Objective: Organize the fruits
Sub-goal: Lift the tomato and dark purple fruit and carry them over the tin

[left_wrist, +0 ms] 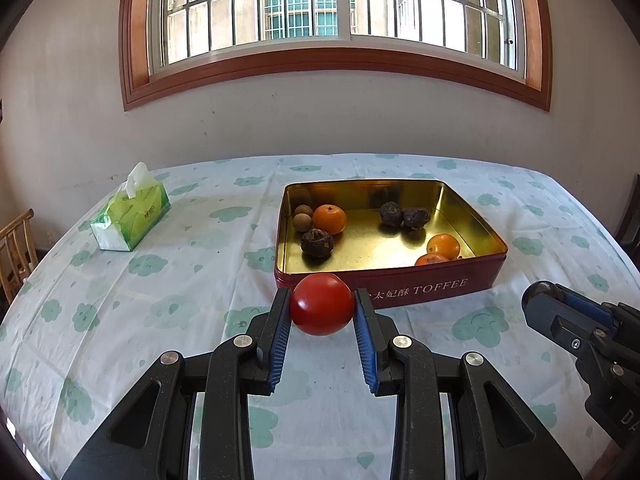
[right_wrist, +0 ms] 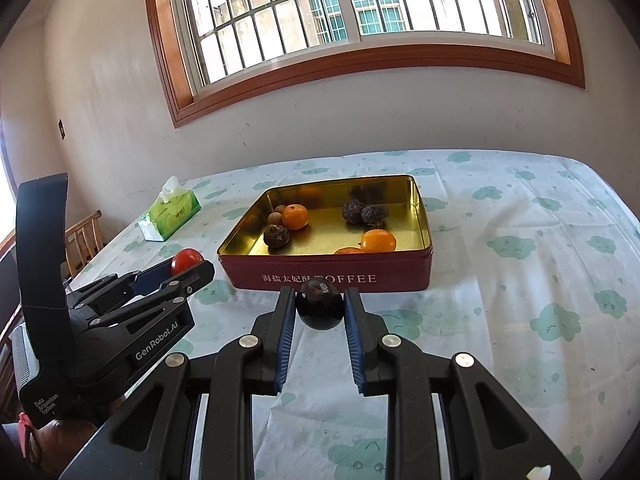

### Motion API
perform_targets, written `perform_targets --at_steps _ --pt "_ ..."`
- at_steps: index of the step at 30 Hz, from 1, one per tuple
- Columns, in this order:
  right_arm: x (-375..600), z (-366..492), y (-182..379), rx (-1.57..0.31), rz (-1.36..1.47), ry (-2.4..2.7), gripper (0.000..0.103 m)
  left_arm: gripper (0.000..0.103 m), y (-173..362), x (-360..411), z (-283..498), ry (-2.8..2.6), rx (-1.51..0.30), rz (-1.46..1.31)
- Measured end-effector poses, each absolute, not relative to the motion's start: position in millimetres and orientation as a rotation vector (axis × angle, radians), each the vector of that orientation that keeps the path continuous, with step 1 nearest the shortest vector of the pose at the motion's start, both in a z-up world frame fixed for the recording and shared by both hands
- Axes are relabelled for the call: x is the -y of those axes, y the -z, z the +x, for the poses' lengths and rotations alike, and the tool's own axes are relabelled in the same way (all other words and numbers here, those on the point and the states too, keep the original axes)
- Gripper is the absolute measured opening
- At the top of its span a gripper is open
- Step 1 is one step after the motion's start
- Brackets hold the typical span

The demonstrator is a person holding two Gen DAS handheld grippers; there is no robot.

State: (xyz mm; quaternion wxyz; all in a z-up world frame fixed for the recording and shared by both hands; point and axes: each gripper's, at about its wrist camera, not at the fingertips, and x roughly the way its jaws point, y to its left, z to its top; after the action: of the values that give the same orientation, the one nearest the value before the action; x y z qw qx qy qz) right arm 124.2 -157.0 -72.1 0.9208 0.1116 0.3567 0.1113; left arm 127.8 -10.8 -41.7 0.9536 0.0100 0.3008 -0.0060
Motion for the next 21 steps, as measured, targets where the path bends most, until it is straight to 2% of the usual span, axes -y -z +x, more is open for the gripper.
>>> perform_targets --at_steps 21 --pt "156 141 83 -0.755 0.229 -0.231 0.023 0.032 50 9 144 0.007 -0.626 0.026"
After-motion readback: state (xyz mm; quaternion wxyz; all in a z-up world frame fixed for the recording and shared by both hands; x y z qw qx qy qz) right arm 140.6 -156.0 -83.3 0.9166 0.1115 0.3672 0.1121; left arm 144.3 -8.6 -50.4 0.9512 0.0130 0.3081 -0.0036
